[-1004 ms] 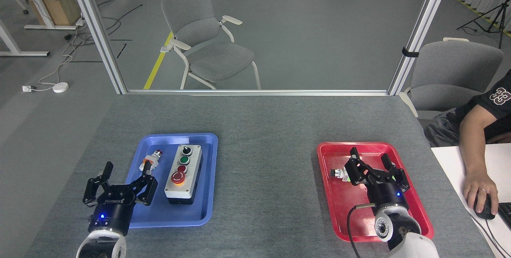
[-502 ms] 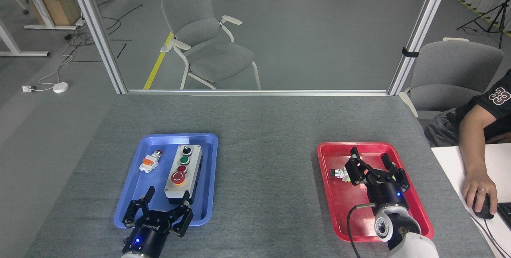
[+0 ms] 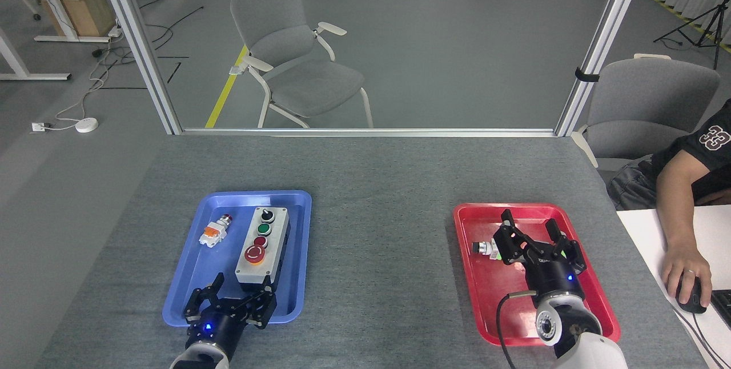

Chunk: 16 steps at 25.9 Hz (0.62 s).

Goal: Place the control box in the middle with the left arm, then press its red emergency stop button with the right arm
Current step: 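Close the left gripper on the near end of the control box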

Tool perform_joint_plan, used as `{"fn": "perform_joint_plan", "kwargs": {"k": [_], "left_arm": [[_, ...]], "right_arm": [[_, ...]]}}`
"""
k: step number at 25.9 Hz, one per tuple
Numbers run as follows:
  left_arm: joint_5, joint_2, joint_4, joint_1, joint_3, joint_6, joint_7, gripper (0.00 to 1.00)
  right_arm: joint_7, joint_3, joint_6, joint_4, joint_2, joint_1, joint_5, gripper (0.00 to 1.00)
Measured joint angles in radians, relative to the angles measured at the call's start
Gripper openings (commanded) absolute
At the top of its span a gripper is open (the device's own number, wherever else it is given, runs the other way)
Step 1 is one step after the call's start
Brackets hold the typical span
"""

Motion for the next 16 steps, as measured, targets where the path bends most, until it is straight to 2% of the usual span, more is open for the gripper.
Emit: {"fn": "perform_joint_plan", "kwargs": {"k": [16], "left_arm": [[0.004,-0.020,0.007,-0.027,-0.012,-0.018,-0.004,0.99]], "right_arm": [[0.001,0.000,0.000,0.000,0.002,0.000,0.000,1.00]]}}
